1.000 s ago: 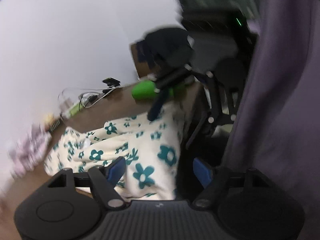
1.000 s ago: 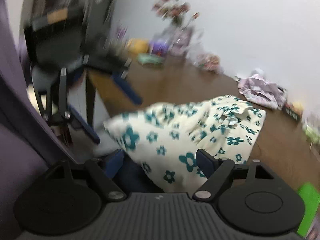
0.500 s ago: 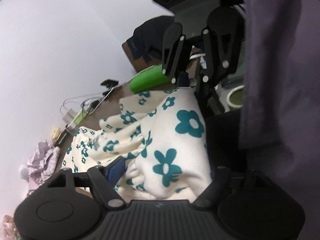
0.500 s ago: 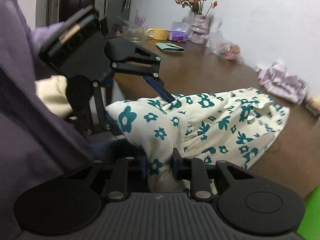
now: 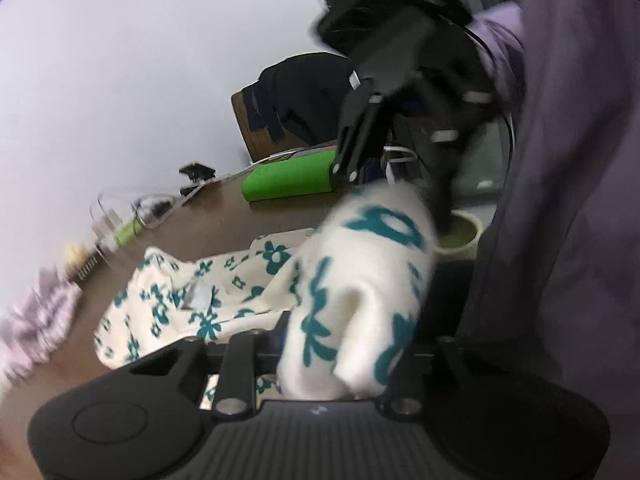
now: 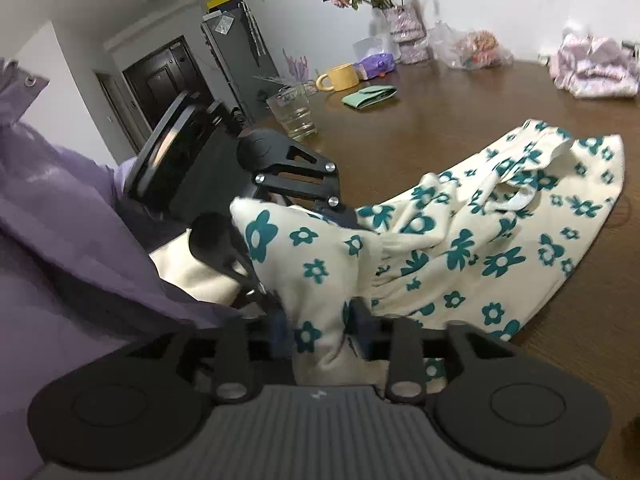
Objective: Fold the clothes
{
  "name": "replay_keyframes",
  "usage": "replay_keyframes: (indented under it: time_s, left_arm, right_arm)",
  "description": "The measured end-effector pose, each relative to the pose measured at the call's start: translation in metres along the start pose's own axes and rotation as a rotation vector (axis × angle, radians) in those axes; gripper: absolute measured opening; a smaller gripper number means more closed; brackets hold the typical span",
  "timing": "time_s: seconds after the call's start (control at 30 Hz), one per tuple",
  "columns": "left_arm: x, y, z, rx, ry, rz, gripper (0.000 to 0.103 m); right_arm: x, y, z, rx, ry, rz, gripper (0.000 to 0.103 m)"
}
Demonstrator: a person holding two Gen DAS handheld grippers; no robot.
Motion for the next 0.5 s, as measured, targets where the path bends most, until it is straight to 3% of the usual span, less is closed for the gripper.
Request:
replay_keyframes:
  time_s: [0.03,0.07,0.23,0.4,0.5]
  left_arm:
    - [-0.001,-0.004,-0.002,-0.018,0.009,-0.039,0.022]
    - [-0.001,-0.008,-0.004,-0.036,0.024,-0.087,0.021]
    - [0.000,-0.032,-0.016,-0.120,0.098,-0.322,0.021]
    - [-0.004,-0.049,-0.013,-0.195,0.113,-0.516,0.020]
    - [-0.003,-0.047,-0.016,-0.212,0.102,-0.523,0.020]
  right_arm:
    - [-0.002,-0.003,-0.004,-0.021,0.007,-0.037,0.080]
    - [-0.007,-0.002,-0.004,-0.055,0.017,-0.072,0.086]
    - [-0.029,0.003,0.000,-0.235,0.075,-0.246,0.086]
    - [-0.043,0.006,0.006,-0.413,0.158,-0.403,0.084]
    - [-0.027,0.010,0.000,-0.389,0.261,-0.351,0.077]
Point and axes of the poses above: each gripper's, at about its wrist camera, not at the fingertips, and z roughly the way its jaws point, y to its right, x to its top, the point moved 10 cm from there along z, roughly the way its jaws point, and after that the axes turned 11 degrees about -x, right-handed, at the moved point
